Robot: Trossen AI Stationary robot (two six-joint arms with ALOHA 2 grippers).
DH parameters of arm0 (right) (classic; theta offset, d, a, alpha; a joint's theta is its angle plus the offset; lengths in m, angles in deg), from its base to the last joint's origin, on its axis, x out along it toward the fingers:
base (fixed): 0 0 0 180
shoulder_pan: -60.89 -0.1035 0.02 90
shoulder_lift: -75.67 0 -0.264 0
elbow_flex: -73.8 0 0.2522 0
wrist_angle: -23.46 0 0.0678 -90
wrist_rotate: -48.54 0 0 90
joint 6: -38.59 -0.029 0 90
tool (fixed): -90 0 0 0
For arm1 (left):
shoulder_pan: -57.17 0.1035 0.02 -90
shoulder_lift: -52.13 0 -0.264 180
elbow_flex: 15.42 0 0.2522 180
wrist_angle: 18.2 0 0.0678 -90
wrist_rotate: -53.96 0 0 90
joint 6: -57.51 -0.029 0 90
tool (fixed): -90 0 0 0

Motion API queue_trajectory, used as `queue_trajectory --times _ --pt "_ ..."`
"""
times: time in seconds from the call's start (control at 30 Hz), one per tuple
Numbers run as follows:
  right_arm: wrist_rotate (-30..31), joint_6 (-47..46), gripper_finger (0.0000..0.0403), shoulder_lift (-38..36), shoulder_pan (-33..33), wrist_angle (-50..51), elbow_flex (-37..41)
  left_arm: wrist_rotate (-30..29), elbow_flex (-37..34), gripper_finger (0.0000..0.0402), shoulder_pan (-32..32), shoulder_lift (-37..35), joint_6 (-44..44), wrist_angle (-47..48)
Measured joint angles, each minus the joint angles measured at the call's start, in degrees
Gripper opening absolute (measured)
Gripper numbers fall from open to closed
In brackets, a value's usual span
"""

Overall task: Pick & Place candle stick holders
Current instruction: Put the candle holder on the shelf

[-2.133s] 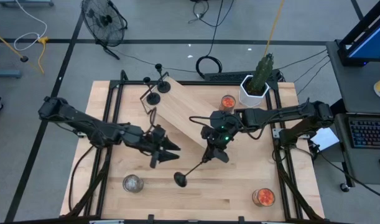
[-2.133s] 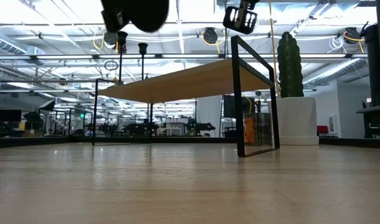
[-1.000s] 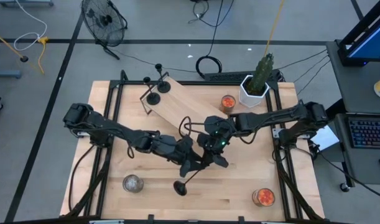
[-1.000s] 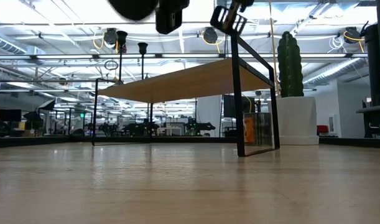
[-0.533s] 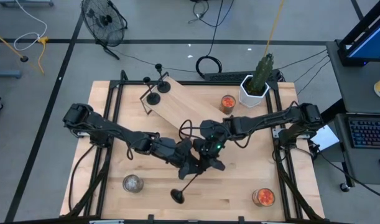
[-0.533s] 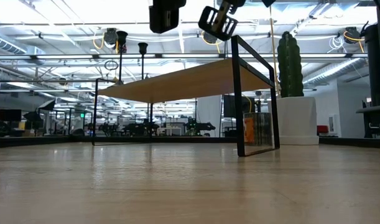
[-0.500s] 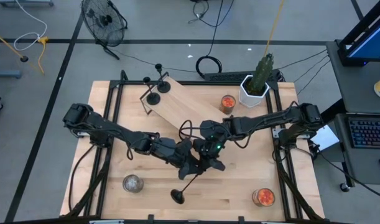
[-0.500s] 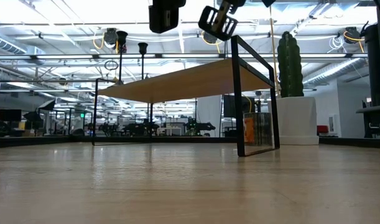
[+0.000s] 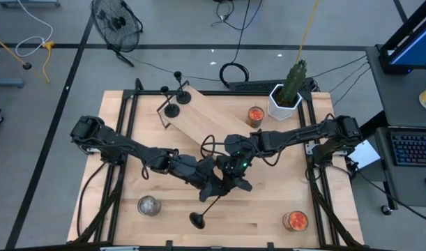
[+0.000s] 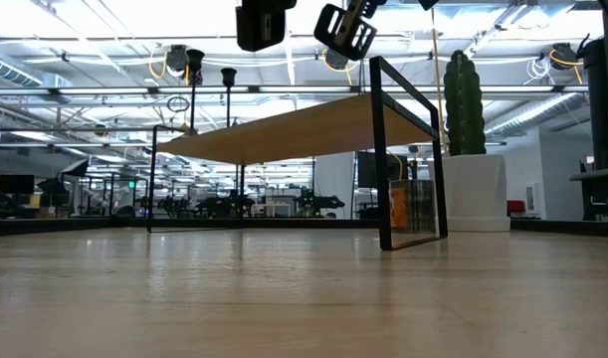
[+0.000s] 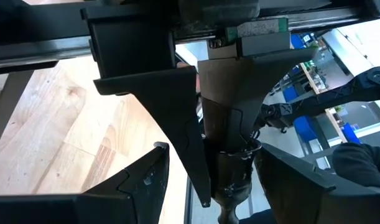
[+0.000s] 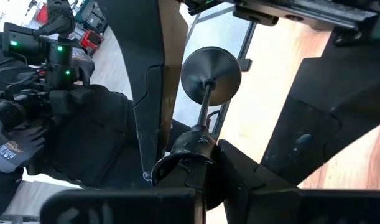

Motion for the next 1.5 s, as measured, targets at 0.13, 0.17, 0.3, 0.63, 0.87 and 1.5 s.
queue_trajectory --times 0.13,0.17,0.3,0.63,0.87,1.5 --pt "-0.05 -0.03 0.0013 0.00 0.00 0.02 0.00 0.12 -0.02 0.0236 0.00 0.00 0.06 0.02" --pt "-0.06 -0.05 0.0013 0.00 0.00 0.02 0.00 0.43 -0.02 0.0236 0.02 0.00 0.06 0.02" --pt "-1.44 -0.03 0.0013 0.00 0.00 -0.01 0.00 2.73 -0.02 0.0236 0.07 0.00 0.20 0.02" --pt "-1.65 1.54 0.0013 0.00 -0.02 -0.26 0.00 4.60 -0.04 0.0236 0.11 0.22 1.76 -0.16" --pt "-3.18 2.97 0.0013 -0.02 -0.04 1.04 0.09 5.05 -0.07 0.0236 0.55 1.99 2.81 -1.62" --pt "-2.29 11.64 0.0013 -0.02 0.76 2.14 0.07 7.43 -0.13 0.0236 0.55 2.23 3.88 -4.77"
